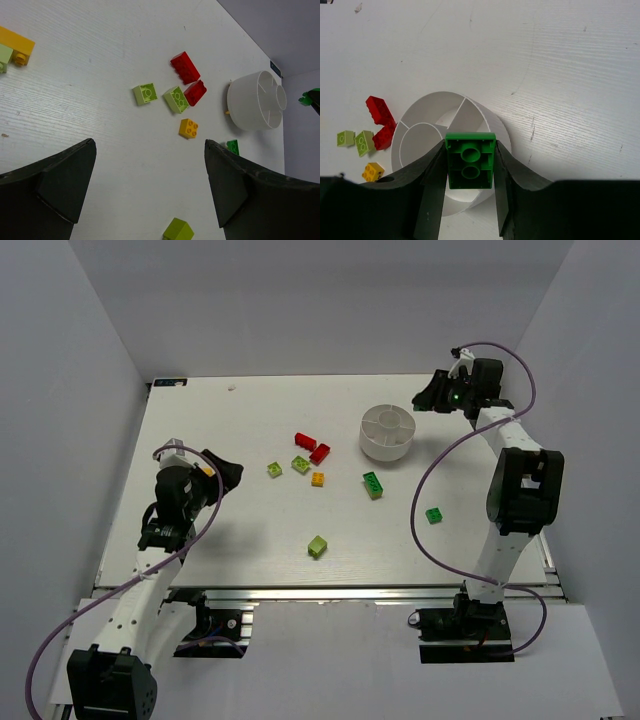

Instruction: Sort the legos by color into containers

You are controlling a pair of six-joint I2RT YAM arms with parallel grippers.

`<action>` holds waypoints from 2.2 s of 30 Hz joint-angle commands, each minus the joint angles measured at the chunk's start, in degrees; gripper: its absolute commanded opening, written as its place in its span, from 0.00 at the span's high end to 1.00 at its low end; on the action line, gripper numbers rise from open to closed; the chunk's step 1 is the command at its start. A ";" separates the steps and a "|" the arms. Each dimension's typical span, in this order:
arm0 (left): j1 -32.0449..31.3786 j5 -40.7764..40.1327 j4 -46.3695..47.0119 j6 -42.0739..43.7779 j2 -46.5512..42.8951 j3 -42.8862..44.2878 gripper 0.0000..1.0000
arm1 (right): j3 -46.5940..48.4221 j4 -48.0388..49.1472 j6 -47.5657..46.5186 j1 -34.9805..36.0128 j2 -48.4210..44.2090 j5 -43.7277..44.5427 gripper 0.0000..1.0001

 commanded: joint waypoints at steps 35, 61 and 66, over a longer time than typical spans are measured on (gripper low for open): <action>-0.02 -0.39 -0.56 0.21 -1.50 -1.12 0.02 | -15.77 19.00 0.04 4.04 -12.17 -6.24 0.94; -0.02 -0.65 -1.09 0.21 -1.59 -1.30 0.02 | -32.50 39.67 -11.57 5.45 -13.86 -6.95 0.85; -0.02 -0.83 -1.53 0.30 -1.68 -1.21 0.02 | -31.89 41.17 -11.13 6.24 -12.71 -5.80 0.82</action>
